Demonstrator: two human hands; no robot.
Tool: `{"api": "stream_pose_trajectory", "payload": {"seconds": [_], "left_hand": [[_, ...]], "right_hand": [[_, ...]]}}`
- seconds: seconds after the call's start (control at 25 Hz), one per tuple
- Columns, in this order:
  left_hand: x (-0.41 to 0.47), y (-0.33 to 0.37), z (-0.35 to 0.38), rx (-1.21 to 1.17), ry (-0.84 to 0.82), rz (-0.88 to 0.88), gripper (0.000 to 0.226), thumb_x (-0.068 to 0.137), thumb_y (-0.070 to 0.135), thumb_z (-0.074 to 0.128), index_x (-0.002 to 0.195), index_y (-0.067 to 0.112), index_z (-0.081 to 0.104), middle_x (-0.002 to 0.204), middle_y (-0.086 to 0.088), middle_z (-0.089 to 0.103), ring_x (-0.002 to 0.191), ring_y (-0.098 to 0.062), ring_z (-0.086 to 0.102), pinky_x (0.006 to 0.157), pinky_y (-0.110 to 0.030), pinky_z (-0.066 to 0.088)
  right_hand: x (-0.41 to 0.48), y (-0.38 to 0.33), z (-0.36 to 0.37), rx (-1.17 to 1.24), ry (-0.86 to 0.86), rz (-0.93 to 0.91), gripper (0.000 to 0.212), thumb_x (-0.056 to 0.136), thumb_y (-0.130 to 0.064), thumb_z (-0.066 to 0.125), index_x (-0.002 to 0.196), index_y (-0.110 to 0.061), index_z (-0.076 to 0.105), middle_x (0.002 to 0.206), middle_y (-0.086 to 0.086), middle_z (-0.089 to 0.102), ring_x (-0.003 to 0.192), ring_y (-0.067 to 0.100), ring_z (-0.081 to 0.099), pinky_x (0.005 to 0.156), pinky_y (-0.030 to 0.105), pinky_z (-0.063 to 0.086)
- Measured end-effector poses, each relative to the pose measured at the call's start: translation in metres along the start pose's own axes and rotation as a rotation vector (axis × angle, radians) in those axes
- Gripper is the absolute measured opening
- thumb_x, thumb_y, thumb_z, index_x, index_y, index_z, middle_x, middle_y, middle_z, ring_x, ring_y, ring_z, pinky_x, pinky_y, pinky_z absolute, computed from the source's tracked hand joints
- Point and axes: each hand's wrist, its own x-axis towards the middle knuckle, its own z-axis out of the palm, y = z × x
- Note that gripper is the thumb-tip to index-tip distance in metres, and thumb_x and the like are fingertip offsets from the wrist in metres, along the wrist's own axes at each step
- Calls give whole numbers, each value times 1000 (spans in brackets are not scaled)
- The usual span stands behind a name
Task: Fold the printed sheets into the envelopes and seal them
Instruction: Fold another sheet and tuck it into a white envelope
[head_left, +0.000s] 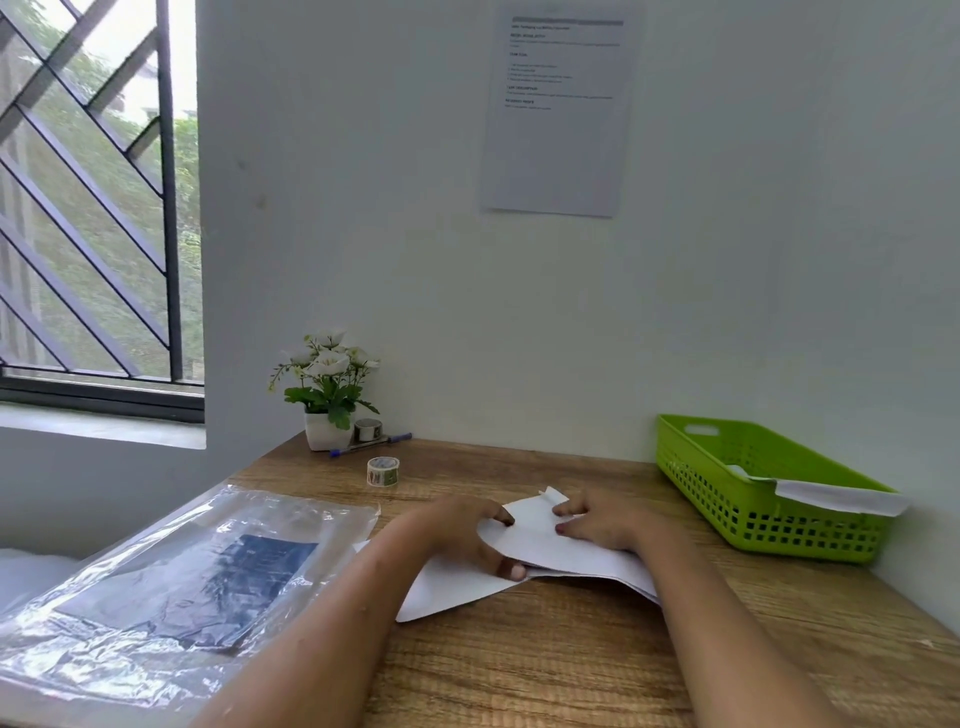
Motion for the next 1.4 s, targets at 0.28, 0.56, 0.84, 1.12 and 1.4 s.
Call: {"api": "stream_pose_trajectory", "payload": {"seconds": [0.28, 0.56, 0.84, 1.12, 1.4], "left_hand": [[2, -7, -5, 21, 43, -28, 95, 63, 69, 70, 143, 35, 32, 150, 3, 36, 134, -24, 36, 109, -45, 32], [2, -17, -8, 44, 127, -139, 84, 65, 69, 68, 134, 26, 46, 136, -1, 49, 121, -23, 47, 101, -41, 42], [-2, -16, -6, -89, 151, -107, 70, 65, 57, 76, 124, 27, 52, 127, 2, 53, 112, -18, 50, 94, -35, 44], [0, -14, -10, -315, 180, 83, 44, 79, 33, 71, 121, 29, 59, 122, 5, 59, 110, -13, 53, 93, -33, 43], [2, -18, -15, -482, 207, 137, 22, 90, 25, 58, 111, 20, 64, 107, -2, 67, 96, -19, 65, 91, -42, 53]], "right_hand": [[5, 4, 5, -99, 39, 62, 53, 93, -39, 54, 141, -17, 45, 148, 3, 42, 134, 20, 40, 108, 29, 32], [12, 11, 6, 117, 129, 82, 26, 83, -27, 69, 107, -18, 65, 106, 0, 61, 97, 13, 54, 87, 27, 44], [13, 7, 8, 143, 130, 75, 14, 79, -26, 73, 84, -21, 61, 93, -1, 60, 87, 13, 55, 74, 24, 42], [12, 10, 6, 206, 168, 76, 43, 77, -30, 72, 117, -21, 59, 115, -1, 58, 99, 14, 54, 82, 27, 43], [14, 10, 4, 431, 309, 23, 35, 72, -28, 79, 103, -21, 65, 82, -6, 58, 76, 10, 55, 65, 25, 42]]}}
